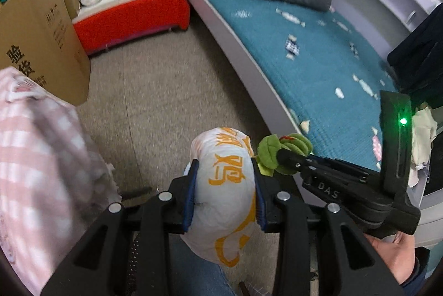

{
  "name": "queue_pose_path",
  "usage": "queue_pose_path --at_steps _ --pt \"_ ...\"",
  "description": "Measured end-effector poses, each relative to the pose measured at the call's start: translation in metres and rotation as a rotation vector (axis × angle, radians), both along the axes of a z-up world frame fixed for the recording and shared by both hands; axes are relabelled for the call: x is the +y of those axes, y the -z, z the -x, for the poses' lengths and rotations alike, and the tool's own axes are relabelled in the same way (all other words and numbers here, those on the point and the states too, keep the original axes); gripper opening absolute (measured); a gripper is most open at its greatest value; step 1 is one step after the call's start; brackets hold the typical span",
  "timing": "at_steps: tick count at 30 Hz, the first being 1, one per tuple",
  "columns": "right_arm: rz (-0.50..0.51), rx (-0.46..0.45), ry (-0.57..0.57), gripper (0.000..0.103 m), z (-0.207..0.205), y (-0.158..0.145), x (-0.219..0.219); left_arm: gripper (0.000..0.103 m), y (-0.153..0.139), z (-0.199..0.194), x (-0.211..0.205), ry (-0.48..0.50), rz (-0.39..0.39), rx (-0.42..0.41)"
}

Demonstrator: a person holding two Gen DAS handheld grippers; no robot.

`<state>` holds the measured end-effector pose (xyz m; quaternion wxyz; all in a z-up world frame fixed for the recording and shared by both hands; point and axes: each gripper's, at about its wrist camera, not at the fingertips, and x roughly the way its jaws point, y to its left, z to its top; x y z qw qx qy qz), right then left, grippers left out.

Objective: Collect trash
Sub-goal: 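Carry the plush and white bag to the blue bin and release both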

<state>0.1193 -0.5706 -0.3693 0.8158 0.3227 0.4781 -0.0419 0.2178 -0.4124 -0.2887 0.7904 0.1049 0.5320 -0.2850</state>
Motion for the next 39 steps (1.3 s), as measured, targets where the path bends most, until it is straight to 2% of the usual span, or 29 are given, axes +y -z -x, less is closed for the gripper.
queue_pose_path --at_steps 1,2,3,4,7,11,12,13,15,20,24,33,39 --pt "-0.026 0.019 0.008 0.026 -0.002 0.010 -0.003 0.034 0.006 -0.001 -0.004 0.000 -0.011 0.011" --pt "-0.050 0.035 0.013 0.049 -0.005 0.020 -0.007 0.034 0.010 -0.002 -0.006 0.002 -0.020 0.021" --pt "-0.069 0.045 0.019 0.063 -0.007 0.026 -0.010 0.034 0.017 -0.004 -0.010 0.004 -0.031 0.036" --pt "-0.088 0.052 0.030 0.073 -0.006 0.034 -0.013 0.034 0.022 -0.005 -0.015 0.007 -0.040 0.048" --pt "-0.113 0.059 0.065 0.075 -0.001 0.041 -0.021 0.035 0.033 -0.006 -0.020 0.021 -0.057 0.073" --pt "-0.100 0.040 0.114 0.079 0.013 0.034 -0.034 0.038 0.047 -0.006 -0.031 0.041 -0.079 0.091" --pt "-0.093 0.035 0.123 0.079 0.015 0.030 -0.036 0.043 0.050 -0.007 -0.034 0.045 -0.086 0.095" --pt "-0.089 0.030 0.129 0.079 0.016 0.028 -0.038 0.061 0.055 -0.008 -0.036 0.053 -0.101 0.105" --pt "-0.078 0.014 0.140 0.080 0.020 0.020 -0.044 0.085 0.059 -0.009 -0.040 0.053 -0.129 0.105" --pt "-0.049 -0.018 0.154 0.089 0.026 0.001 -0.046 0.085 0.054 -0.009 -0.040 0.035 -0.152 0.083" --pt "-0.030 -0.041 0.160 0.095 0.029 -0.015 -0.042 0.085 0.035 -0.008 -0.031 0.012 -0.114 0.055" --pt "0.047 -0.108 0.163 0.097 0.034 -0.071 -0.018 0.085 -0.035 0.011 0.000 -0.011 0.002 -0.058" --pt "0.091 -0.186 0.143 0.097 0.039 -0.119 0.004 0.085 -0.086 0.029 0.025 -0.008 0.091 -0.132"
